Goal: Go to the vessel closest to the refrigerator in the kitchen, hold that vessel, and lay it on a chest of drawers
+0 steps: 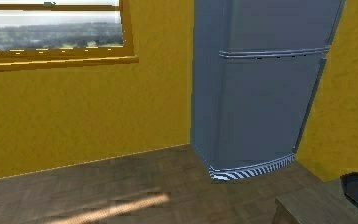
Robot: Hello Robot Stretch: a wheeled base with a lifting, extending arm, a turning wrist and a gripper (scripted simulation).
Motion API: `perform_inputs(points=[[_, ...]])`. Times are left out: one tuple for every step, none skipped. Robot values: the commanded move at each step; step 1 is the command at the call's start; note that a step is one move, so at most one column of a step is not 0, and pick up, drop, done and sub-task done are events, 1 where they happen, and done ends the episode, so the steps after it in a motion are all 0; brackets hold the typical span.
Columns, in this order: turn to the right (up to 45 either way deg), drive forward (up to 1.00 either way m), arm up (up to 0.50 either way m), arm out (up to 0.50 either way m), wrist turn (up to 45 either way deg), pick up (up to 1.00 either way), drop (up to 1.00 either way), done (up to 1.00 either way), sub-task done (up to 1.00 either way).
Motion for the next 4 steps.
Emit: perform_inputs(points=[[0.0,0.00,0.50,0.00,0.0,0.00,0.00,0.00,0.00],[0.0,0.00,0.38,0.00,0.0,0.00,0.00,0.00,0.00],[0.0,0.00,0.00,0.42,0.0,0.00,0.00,0.00,0.00],[0.0,0.00,0.00,0.00,45.0,0.00,0.00,0.00,0.00]])
